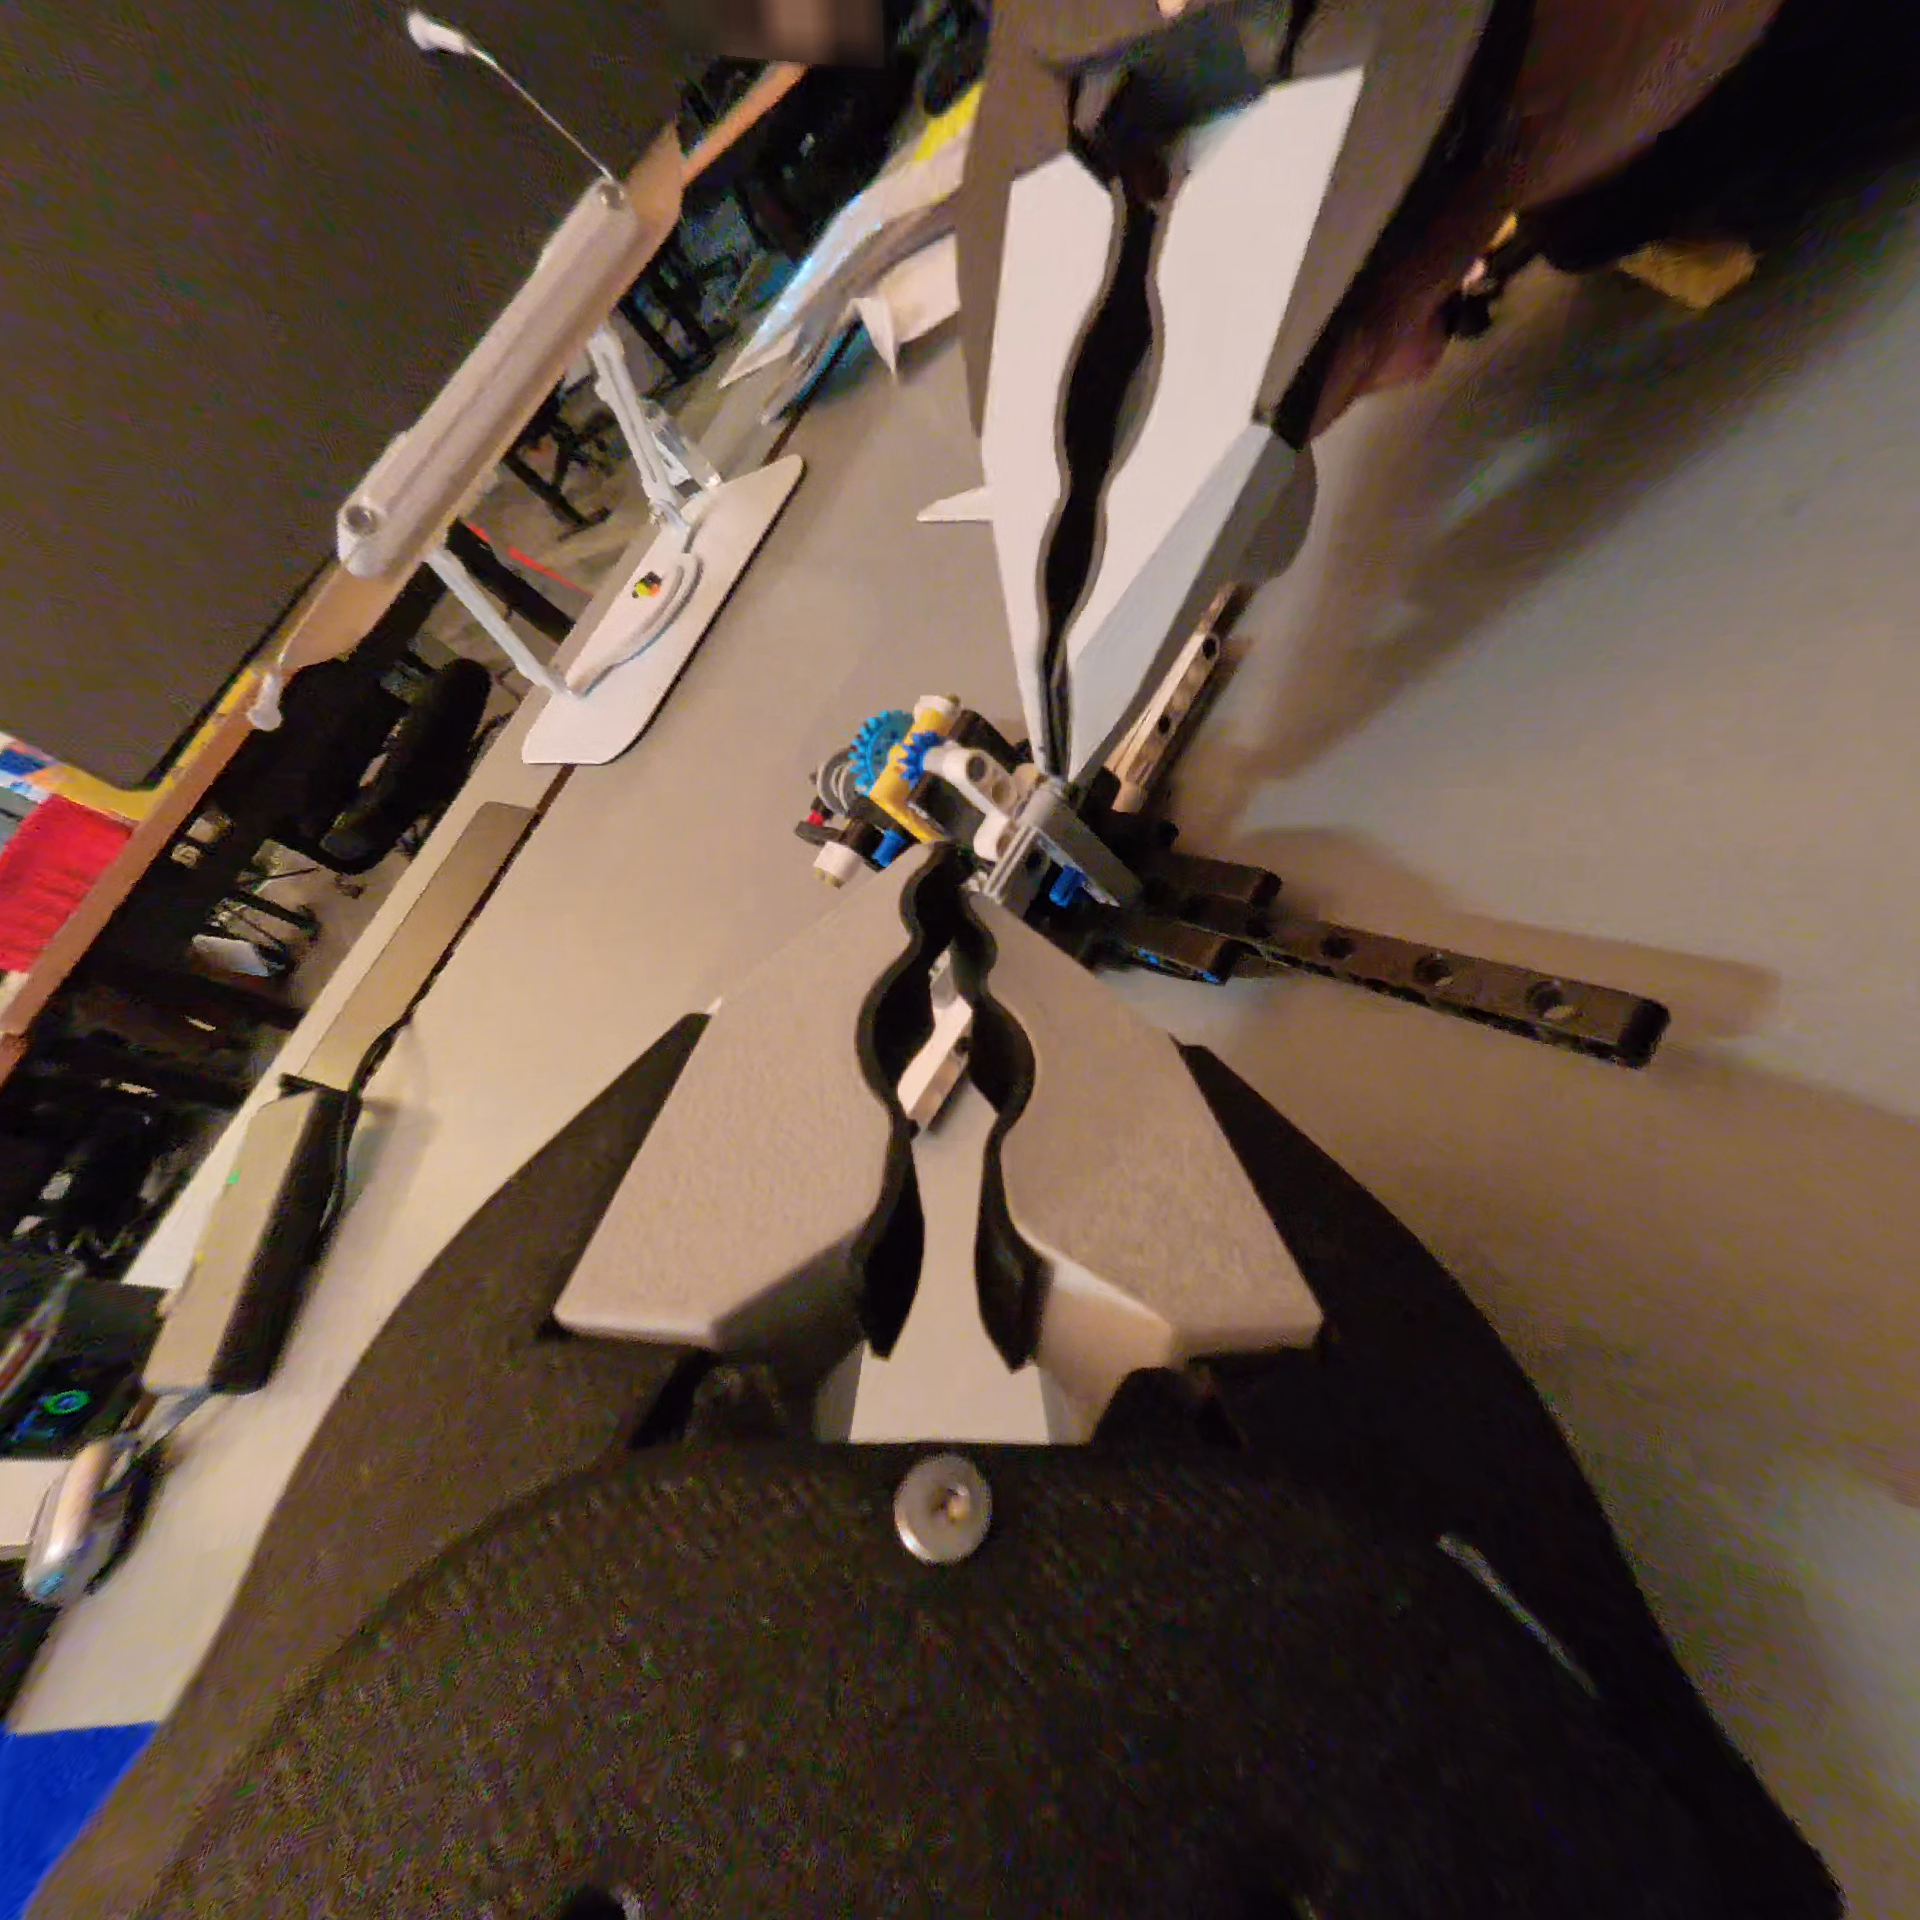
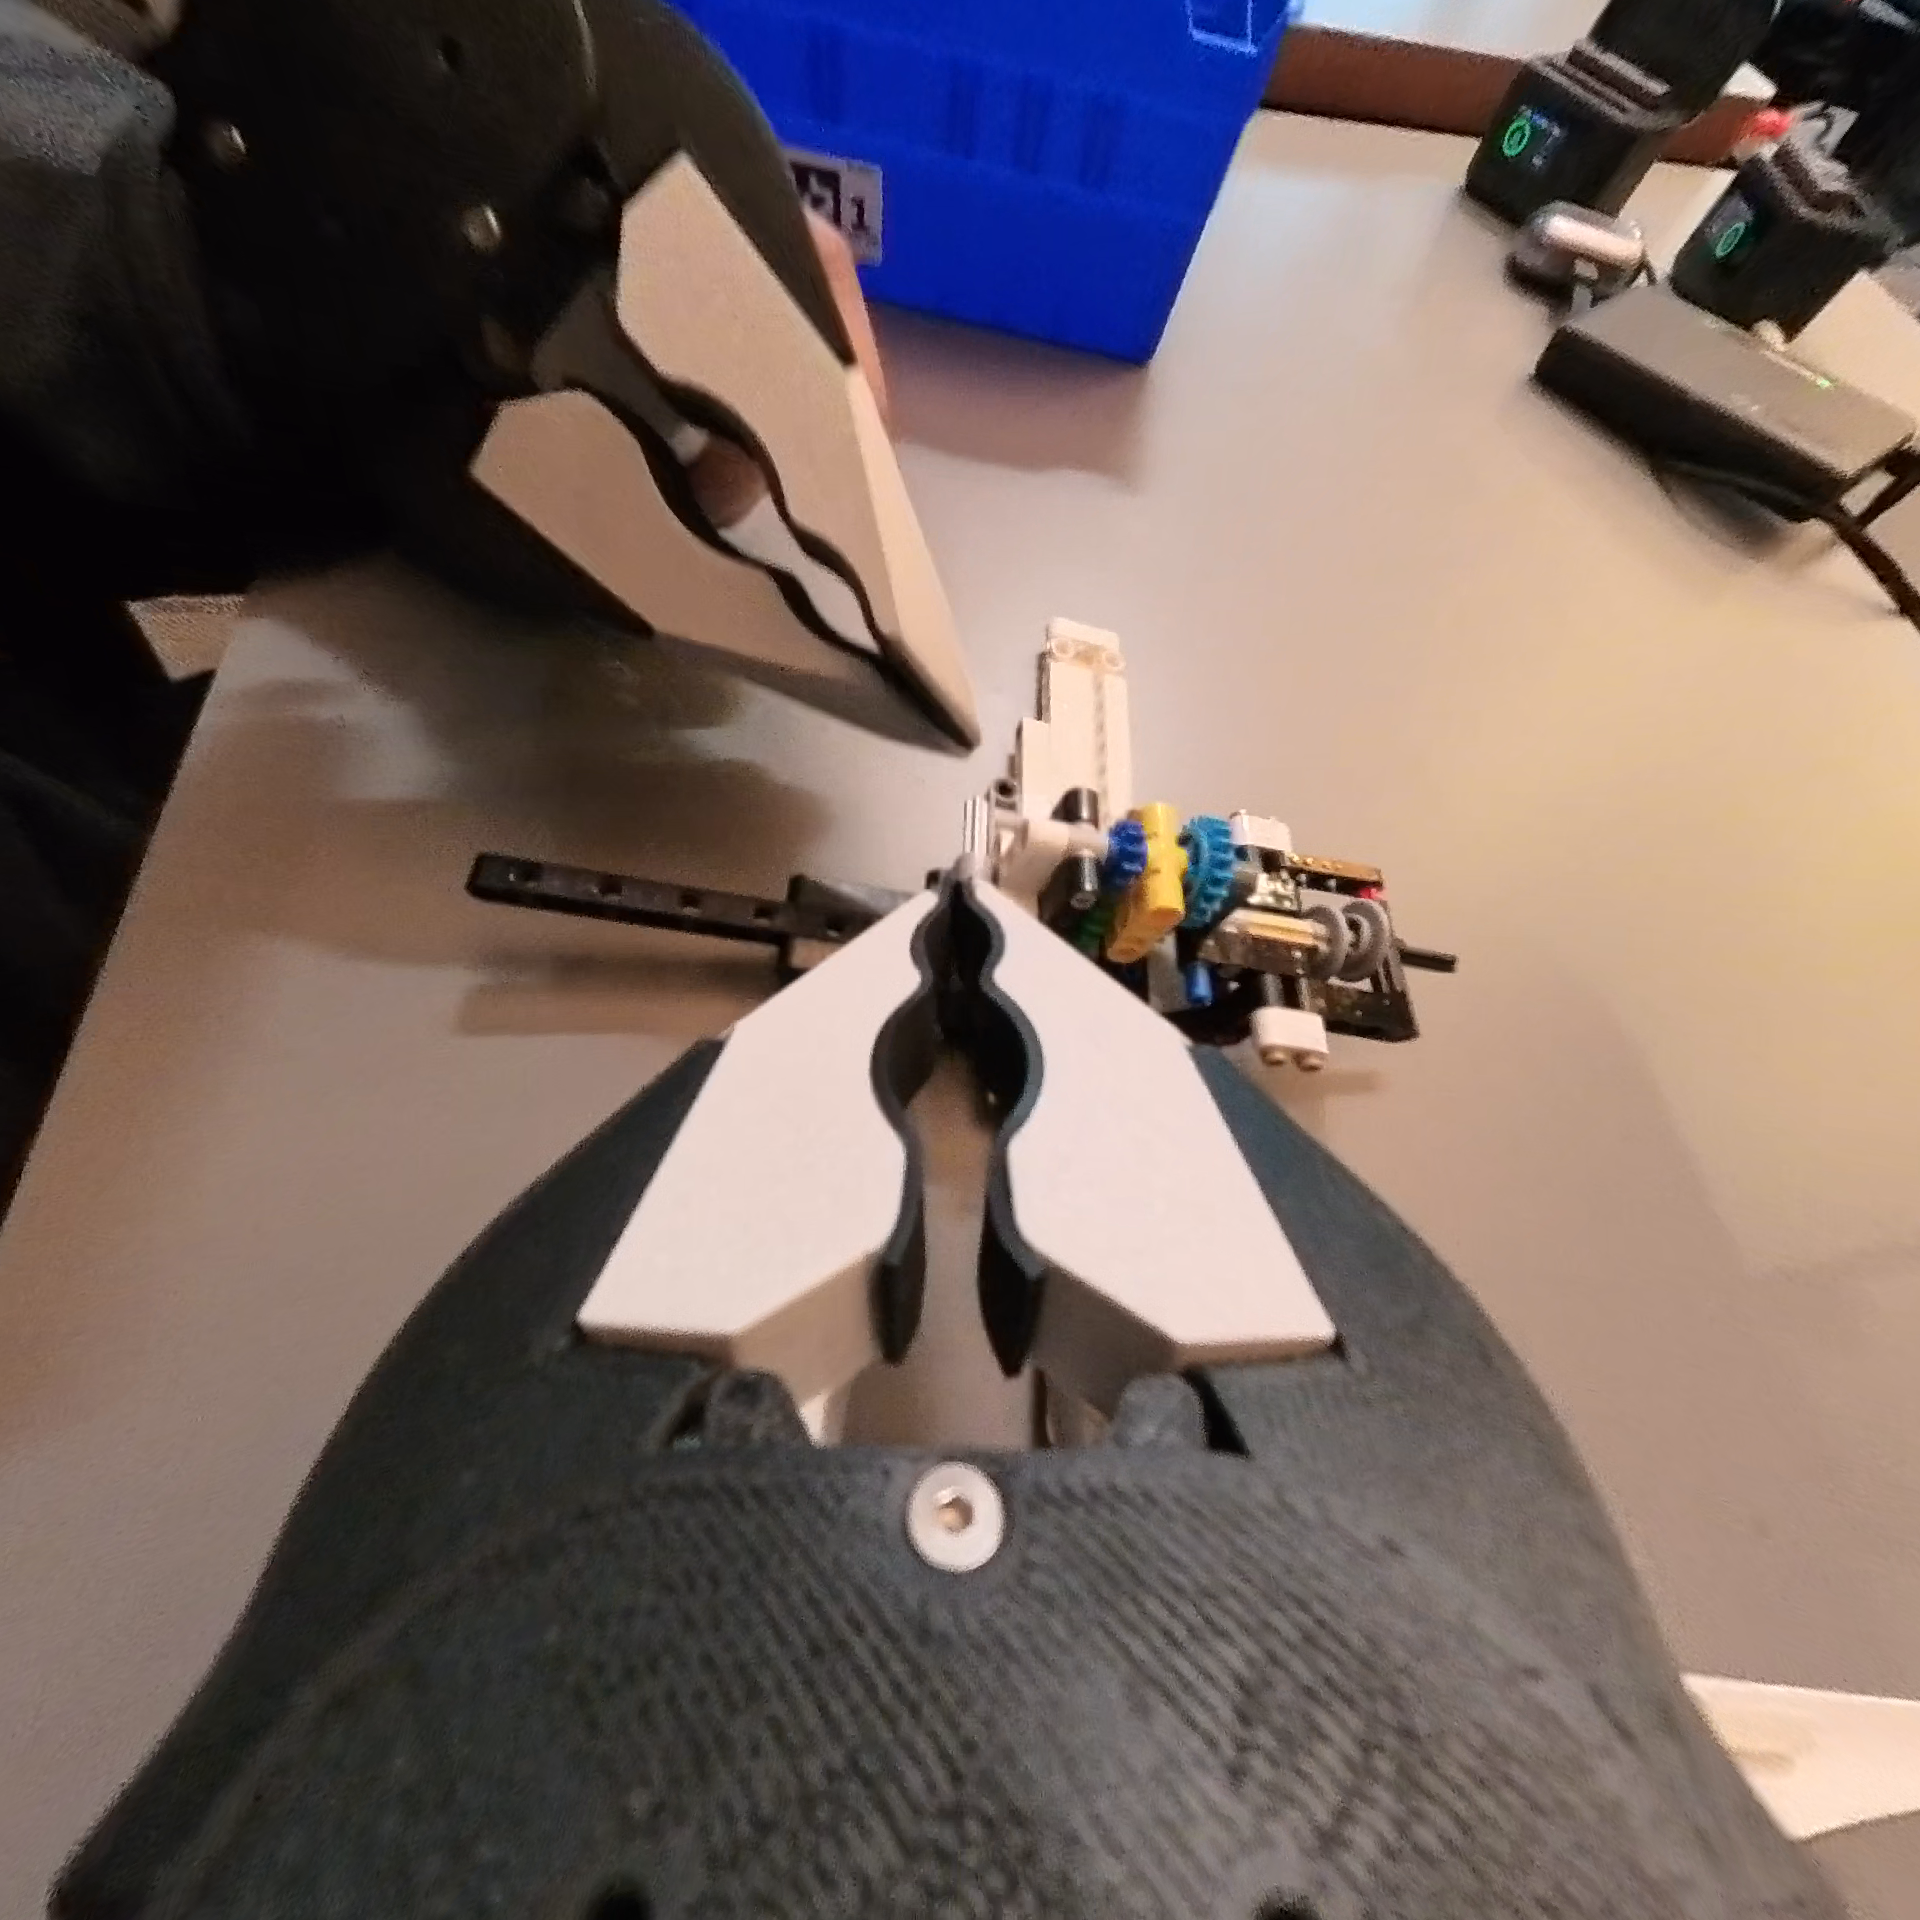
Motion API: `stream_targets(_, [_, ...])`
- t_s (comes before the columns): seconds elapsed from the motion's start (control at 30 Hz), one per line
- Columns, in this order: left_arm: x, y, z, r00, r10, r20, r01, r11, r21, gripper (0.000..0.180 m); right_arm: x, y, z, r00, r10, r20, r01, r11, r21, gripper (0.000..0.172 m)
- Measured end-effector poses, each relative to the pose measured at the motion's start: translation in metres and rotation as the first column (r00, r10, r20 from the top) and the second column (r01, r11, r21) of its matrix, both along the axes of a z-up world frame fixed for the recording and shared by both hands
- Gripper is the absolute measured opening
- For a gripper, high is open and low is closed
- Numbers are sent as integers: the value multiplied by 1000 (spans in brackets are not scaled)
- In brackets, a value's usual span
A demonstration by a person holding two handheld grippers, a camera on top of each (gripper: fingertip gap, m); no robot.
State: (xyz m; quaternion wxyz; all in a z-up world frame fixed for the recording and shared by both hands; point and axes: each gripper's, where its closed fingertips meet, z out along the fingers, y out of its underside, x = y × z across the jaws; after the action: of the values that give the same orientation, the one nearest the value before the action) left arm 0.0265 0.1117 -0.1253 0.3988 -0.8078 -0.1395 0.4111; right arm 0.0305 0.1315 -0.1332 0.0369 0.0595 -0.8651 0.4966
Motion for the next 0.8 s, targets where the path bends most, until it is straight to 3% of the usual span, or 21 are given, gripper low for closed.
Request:
stream_targets(0.17, [-9,-20,4,997,75,9,-76,995,60,0,-2,-1,0,999,-7,-44,7,1000,-4,0])
stream_targets(0.23, [-14,-33,15,993,117,12,-118,982,150,0,-2,-1,0,997,-7,-78,6,1000,-9,0])
stream_targets(0.47, [-20,-65,46,988,118,100,-153,850,505,0,9,-5,28,996,-4,-91,-8,991,-130,4])
stream_targets(0.57, [-19,-72,55,990,107,93,-141,809,571,0,35,-12,50,1000,10,-21,-14,978,-208,12])
stream_targets(0.7, [-17,-74,59,992,93,86,-127,782,610,0,106,-36,69,977,116,179,-57,951,-304,12])
stream_targets(0.8, [-15,-74,60,993,87,78,-116,781,613,0,161,-57,50,930,205,304,-138,964,-228,17])
